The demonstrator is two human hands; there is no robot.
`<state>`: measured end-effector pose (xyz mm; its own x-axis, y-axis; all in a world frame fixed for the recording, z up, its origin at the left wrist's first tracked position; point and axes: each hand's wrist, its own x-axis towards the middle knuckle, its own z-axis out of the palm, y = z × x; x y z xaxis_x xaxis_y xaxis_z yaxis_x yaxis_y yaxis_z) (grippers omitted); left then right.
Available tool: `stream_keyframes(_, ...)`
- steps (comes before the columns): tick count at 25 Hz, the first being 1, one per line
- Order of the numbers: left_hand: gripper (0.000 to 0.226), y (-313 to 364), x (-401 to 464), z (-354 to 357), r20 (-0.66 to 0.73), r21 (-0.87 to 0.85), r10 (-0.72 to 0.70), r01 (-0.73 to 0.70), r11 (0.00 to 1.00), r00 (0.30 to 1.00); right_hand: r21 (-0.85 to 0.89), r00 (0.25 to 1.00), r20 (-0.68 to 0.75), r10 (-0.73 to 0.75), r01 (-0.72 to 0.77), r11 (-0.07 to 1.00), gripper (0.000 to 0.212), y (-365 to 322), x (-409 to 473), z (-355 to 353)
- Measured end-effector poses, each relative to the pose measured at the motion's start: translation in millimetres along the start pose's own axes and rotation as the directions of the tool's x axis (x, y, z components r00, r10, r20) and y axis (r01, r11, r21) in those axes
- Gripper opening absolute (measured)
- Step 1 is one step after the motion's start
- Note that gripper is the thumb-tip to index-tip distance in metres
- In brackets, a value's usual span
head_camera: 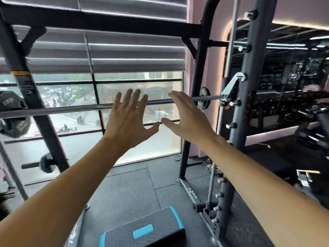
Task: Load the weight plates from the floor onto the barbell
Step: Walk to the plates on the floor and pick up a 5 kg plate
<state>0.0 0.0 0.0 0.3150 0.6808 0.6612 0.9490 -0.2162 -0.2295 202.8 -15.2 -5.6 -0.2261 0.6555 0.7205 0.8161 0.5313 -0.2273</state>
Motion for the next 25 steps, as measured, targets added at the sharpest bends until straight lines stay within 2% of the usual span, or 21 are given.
stream_keyframes(2, 0.107, 38, 8, 4, 0.041, 0.035, 0.067, -0.068, 0.997, 0.997, -0.168, 1.0, -0.001, -0.008, 0.007, 0.986, 0.081, 29, -15, -15)
stream_keyframes(3, 0.109, 64, 13, 7, 0.039, 0.023, 0.108, -0.109, 0.994, 0.993, -0.223, 0.999, 0.016, 0.037, -0.032, 0.974, 0.084, 52, -28, -26)
stream_keyframes(9, 0.121, 249, 40, 19, -0.012, -0.093, 0.29, -0.29, 0.953, 0.957, -0.361, 0.976, 0.03, 0.216, -0.191, 0.913, 0.097, 191, -132, -122)
stream_keyframes(14, 0.117, 427, 56, 21, -0.035, -0.187, 0.401, -0.4, 0.897, 0.915, -0.486, 0.937, 0.032, 0.348, -0.289, 0.825, 0.107, 313, -234, -222)
stream_keyframes(19, 0.117, 561, 66, 19, -0.05, -0.269, 0.467, -0.462, 0.845, 0.883, -0.533, 0.867, 0.032, 0.498, -0.406, 0.742, 0.114, 396, -322, -284)
stream_keyframes(25, 0.119, 681, 91, 47, -0.106, -0.35, 0.534, -0.535, 0.769, 0.839, -0.544, 0.791, -0.011, 0.612, -0.518, 0.66, 0.121, 477, -380, -327)
